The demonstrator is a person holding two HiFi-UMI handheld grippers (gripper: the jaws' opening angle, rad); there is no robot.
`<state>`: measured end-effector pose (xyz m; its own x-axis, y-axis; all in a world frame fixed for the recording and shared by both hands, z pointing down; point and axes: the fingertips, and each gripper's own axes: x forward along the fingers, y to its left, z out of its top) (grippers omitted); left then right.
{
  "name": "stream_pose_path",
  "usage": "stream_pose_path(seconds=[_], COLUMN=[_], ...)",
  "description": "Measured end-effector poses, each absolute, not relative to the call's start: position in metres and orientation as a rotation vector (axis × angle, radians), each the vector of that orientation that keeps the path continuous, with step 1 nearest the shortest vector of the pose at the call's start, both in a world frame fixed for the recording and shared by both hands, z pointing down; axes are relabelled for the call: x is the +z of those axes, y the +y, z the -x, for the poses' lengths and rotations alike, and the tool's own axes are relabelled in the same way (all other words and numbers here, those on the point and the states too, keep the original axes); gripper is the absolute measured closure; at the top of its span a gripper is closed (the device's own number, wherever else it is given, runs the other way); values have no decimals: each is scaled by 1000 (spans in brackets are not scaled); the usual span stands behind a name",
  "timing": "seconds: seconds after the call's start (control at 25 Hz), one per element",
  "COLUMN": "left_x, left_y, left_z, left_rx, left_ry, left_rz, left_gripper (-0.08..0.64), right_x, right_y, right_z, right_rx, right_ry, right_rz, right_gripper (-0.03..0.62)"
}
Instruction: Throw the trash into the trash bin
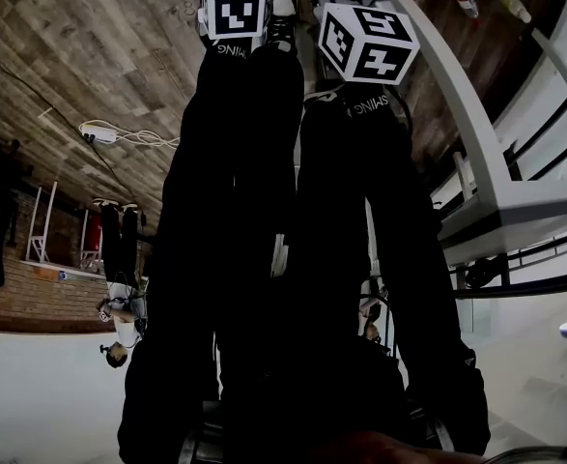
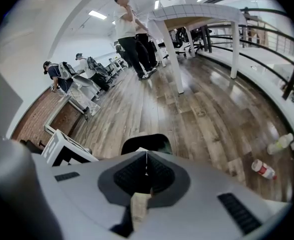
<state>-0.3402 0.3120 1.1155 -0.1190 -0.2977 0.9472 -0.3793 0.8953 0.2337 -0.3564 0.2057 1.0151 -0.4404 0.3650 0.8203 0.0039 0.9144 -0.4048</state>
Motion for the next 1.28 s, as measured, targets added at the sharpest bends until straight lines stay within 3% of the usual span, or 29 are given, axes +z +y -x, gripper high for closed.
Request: stream_pose_path(seconds=[0.84,1.08,1.28], left_x=[1087,1031,935], left_y=[298,298,279], left_z=[333,333,341], left_rx=[17,-6,-20], left_ry=[-1807,-1880,-2001], left_rz=[-576,-552,-568], left_gripper=[270,270,278], right_x=[997,953,877], right_y=[190,191,184], right_z=[348,334,326], right_rx=[451,465,497], right_ry=[-2009,-2024,-2087], right_rz=[248,252,250], right_gripper=[577,577,577])
